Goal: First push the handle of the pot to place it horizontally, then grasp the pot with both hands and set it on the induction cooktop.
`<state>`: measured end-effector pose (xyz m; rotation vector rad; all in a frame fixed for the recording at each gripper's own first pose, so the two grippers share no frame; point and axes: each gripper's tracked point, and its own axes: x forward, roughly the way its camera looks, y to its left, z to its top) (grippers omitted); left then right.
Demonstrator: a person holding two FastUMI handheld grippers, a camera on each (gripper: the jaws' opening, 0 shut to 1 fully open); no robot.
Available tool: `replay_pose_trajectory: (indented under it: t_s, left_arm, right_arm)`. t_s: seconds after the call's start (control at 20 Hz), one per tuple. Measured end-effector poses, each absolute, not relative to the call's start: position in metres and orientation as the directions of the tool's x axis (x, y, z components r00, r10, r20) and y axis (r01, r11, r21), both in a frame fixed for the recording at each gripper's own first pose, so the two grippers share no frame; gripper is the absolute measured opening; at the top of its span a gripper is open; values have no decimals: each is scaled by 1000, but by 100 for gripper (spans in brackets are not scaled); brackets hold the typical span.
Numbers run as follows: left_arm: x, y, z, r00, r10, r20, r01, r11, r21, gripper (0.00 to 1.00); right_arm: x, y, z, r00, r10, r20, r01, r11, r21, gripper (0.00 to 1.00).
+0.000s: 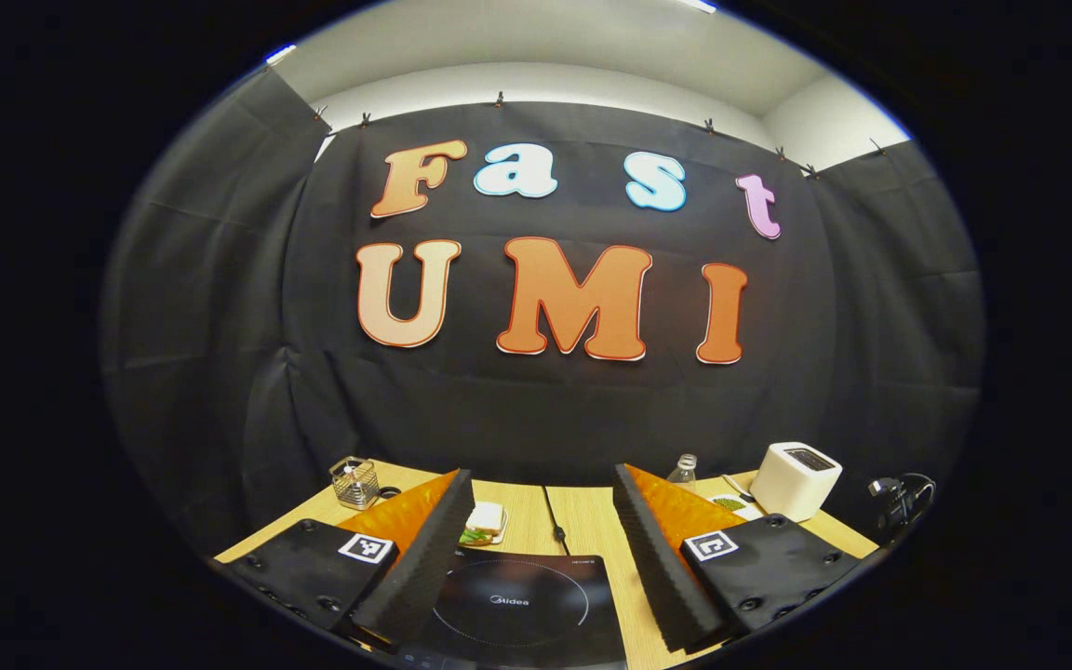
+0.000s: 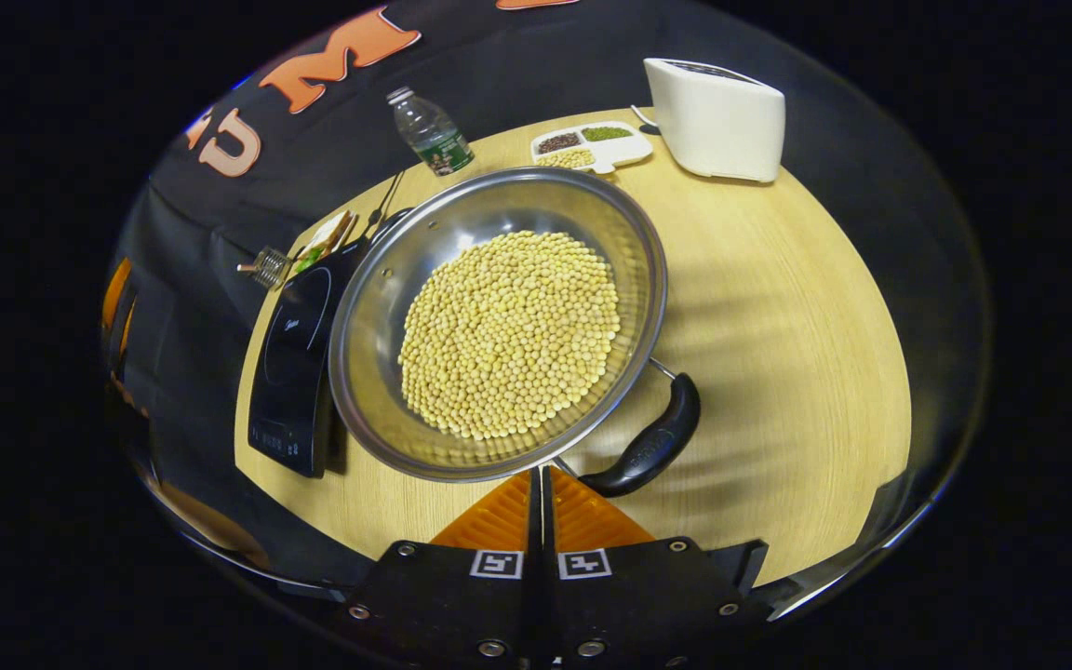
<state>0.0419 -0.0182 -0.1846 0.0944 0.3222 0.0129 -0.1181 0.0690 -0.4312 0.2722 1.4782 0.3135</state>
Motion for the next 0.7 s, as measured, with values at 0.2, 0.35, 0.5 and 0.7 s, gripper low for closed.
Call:
replay_pose_trajectory:
  t_s: [0.2,0.35,0.5,0.7]
  left_arm:
    - [43,-16,-182,950,32,-310,0,995,103,98]
    - [41,-13,-180,951,33,-306,1,994,112,99]
    - [39,-5,-177,955,51,-294,-15,992,126,99]
    - [37,4,-176,954,69,-291,-31,990,136,98]
  right_arm:
    - [-104,54,-438,101,319,-943,-35,948,317,0]
    - [-92,41,-443,113,284,-952,-36,959,282,0]
    - [-79,32,-448,130,252,-959,-28,968,250,0]
    - [-71,23,-452,137,228,-964,-15,974,228,0]
